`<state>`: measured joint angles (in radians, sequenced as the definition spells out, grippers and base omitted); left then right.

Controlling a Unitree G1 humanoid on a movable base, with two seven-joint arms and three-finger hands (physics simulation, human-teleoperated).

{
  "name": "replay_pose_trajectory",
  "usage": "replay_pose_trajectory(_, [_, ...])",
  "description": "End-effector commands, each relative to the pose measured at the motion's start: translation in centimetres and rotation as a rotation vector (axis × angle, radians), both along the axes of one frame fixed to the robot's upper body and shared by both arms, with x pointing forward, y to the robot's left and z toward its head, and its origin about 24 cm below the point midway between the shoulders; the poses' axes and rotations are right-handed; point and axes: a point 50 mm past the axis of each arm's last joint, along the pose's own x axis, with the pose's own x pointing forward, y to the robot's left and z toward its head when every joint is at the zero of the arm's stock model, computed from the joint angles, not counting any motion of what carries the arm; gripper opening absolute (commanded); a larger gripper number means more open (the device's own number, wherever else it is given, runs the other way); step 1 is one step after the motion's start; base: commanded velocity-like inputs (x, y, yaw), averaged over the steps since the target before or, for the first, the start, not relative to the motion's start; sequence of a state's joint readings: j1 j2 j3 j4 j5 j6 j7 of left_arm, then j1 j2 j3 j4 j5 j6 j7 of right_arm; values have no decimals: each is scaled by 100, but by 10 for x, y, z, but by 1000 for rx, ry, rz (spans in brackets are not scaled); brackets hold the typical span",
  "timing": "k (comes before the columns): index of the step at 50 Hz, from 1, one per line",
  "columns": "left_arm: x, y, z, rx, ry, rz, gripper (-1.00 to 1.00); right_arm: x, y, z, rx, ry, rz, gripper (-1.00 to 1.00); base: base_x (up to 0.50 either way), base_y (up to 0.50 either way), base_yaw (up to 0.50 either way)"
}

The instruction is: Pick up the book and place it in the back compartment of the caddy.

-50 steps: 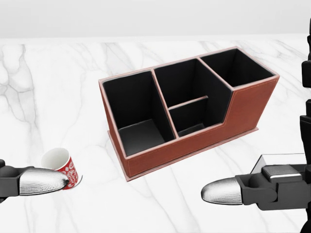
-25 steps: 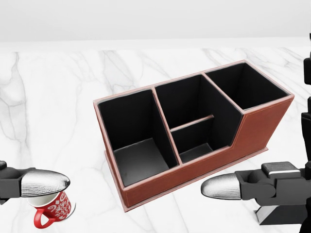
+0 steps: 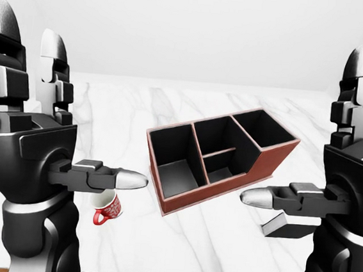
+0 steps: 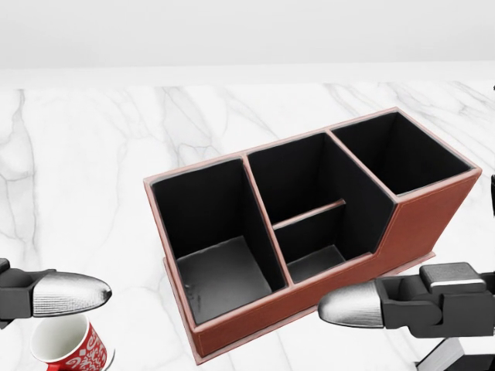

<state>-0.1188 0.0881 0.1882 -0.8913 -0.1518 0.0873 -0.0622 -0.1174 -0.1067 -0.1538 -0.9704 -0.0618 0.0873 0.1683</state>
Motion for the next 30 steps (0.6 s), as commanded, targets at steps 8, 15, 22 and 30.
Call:
replay_pose_trajectory(8, [-2,0,1,-2,-8,1,100,-13,1,19,-484,-71,-232,100,0,0,0])
replay_pose_trajectory(15, [-1,0,1,-1,-5,1,100,-4,-2,16,-670,71,-467,100,0,0,0])
replay_pose_trajectory(22, [-1,0,0,-1,-1,2,100,-3,-12,19,-675,106,-671,100,0,0,0])
replay_pose_trajectory(30, [0,1,1,-2,-6,3,100,-4,-18,20,-700,124,-762,100,0,0,0])
